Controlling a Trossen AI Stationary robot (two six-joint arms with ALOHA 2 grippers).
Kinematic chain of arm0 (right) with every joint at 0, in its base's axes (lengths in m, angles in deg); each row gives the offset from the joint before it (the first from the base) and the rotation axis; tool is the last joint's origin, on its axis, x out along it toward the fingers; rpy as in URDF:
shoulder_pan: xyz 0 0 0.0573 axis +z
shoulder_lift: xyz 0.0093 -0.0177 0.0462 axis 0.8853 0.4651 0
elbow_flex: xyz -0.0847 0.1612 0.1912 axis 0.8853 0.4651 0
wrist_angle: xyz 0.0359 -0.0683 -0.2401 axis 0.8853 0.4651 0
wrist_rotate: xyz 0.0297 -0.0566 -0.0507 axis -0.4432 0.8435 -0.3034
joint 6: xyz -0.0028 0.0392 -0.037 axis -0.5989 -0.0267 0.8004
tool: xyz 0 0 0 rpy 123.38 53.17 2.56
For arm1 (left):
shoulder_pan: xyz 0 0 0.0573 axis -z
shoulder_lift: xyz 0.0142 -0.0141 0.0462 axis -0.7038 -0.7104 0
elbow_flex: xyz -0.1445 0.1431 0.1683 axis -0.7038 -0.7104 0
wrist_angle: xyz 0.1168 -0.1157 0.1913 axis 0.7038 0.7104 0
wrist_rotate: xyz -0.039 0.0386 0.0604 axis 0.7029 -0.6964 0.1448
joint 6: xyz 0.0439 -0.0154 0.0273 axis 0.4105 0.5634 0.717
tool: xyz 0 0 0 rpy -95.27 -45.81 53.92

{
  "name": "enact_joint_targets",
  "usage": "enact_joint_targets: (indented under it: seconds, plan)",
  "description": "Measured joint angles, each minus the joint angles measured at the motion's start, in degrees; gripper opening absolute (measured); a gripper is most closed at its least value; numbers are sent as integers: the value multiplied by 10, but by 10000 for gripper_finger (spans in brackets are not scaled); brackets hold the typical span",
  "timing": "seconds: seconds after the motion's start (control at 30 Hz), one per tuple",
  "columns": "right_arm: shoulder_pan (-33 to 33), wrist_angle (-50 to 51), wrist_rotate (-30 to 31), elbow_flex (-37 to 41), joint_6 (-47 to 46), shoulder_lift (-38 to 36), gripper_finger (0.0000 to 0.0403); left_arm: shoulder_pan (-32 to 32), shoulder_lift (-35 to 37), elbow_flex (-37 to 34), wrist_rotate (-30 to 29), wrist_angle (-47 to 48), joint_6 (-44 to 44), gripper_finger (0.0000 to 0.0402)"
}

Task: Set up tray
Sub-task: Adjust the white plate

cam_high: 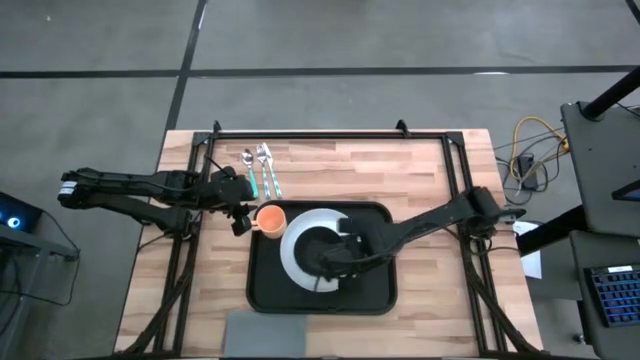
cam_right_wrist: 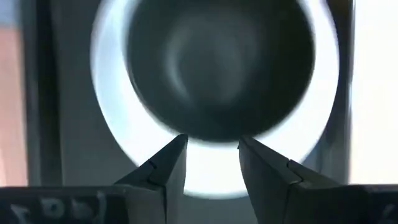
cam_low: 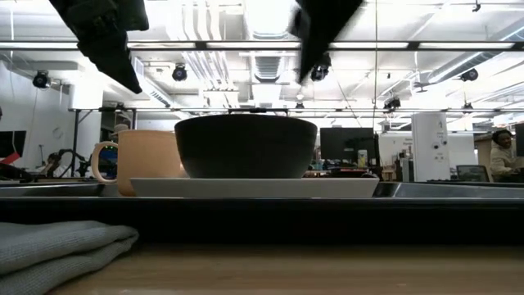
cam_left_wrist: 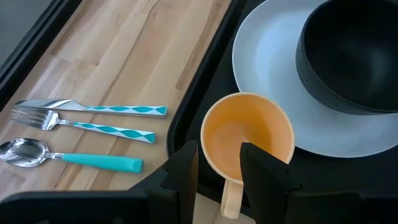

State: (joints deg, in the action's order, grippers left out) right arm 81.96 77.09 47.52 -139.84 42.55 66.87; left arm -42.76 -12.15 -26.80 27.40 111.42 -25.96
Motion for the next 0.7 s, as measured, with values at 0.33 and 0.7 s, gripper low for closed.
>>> enact_joint_targets:
  seconds: [0.33, 0.7]
  plan:
    - [0, -108, -14, 263, -156, -124, 118, 0, 0, 0, -2, 0, 1, 102]
    - [-13, -238, -29, 404, -178, -157, 109, 0, 0, 0, -1, 0, 2, 102]
